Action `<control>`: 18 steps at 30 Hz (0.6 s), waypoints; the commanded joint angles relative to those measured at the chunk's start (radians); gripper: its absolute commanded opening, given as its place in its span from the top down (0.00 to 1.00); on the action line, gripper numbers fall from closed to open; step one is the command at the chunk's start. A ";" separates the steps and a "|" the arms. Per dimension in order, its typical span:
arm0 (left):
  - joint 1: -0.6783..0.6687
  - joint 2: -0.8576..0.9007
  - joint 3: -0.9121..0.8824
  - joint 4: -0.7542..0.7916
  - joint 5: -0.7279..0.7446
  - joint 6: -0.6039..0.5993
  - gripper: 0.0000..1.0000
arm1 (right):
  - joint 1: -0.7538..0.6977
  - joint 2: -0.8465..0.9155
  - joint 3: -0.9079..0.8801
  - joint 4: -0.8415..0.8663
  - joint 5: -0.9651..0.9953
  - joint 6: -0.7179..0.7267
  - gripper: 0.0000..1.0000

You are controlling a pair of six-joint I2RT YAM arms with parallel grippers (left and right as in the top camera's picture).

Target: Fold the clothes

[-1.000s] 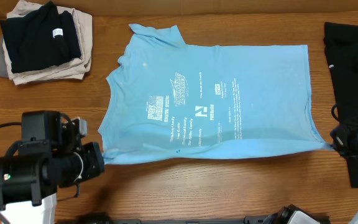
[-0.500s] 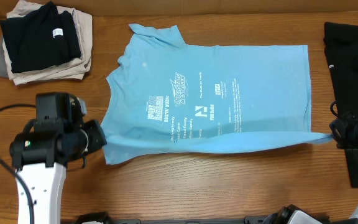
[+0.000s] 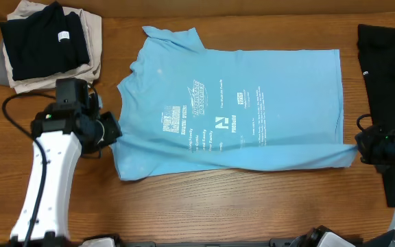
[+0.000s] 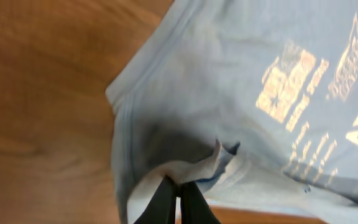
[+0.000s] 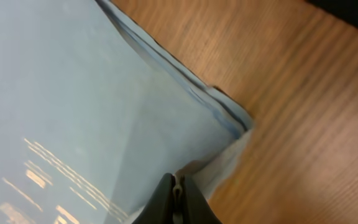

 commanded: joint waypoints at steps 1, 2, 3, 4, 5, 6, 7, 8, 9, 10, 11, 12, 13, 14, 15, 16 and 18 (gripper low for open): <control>-0.010 0.033 0.000 0.053 -0.011 -0.017 0.96 | 0.001 0.000 -0.004 0.054 -0.043 0.025 0.96; -0.010 0.039 0.000 0.074 -0.010 -0.017 0.96 | 0.005 0.000 -0.004 0.073 -0.045 0.025 0.96; -0.010 0.045 0.000 0.095 -0.010 -0.017 0.96 | 0.012 0.000 -0.004 0.091 -0.044 0.025 0.96; -0.010 0.050 0.000 0.114 -0.010 -0.017 0.96 | 0.023 0.001 -0.004 0.107 -0.041 0.025 0.96; -0.010 0.055 0.000 0.133 -0.010 -0.017 0.96 | 0.031 0.002 -0.004 0.116 -0.040 0.025 0.96; -0.010 0.061 0.000 0.148 -0.010 -0.018 0.96 | 0.042 0.003 -0.004 0.127 -0.040 0.025 0.96; -0.010 0.066 0.000 0.162 -0.006 -0.018 0.96 | 0.054 0.006 -0.004 0.140 -0.040 0.025 0.96; -0.010 0.073 0.000 0.176 -0.006 -0.018 0.96 | 0.066 0.011 -0.004 0.154 -0.037 0.025 0.96; -0.011 0.080 0.000 0.190 -0.006 -0.018 0.96 | 0.081 0.017 -0.004 0.169 -0.028 0.025 0.96; -0.012 0.087 0.000 0.203 -0.006 -0.018 0.96 | 0.092 0.023 -0.004 0.177 -0.018 0.026 0.96; -0.014 0.094 0.000 0.215 -0.006 -0.018 0.96 | 0.105 0.031 -0.004 0.187 -0.004 0.026 0.96; -0.017 0.101 0.000 0.225 -0.006 -0.018 0.96 | 0.117 0.040 -0.004 0.194 0.009 0.026 0.96; -0.020 0.109 0.000 0.234 -0.007 -0.018 0.96 | 0.127 0.051 -0.004 0.199 0.022 0.026 0.96; -0.022 0.115 0.000 0.240 -0.006 -0.018 0.95 | 0.138 0.065 -0.004 0.203 0.037 0.026 0.96; -0.024 0.124 0.000 0.247 -0.007 -0.018 0.96 | 0.145 0.078 -0.004 0.206 0.050 0.026 0.96; -0.026 0.128 0.000 0.251 -0.007 -0.018 0.95 | 0.151 0.090 -0.004 0.206 0.066 0.030 0.96; -0.026 0.137 0.000 0.260 -0.007 -0.018 0.93 | 0.156 0.116 -0.004 0.205 0.097 0.045 0.96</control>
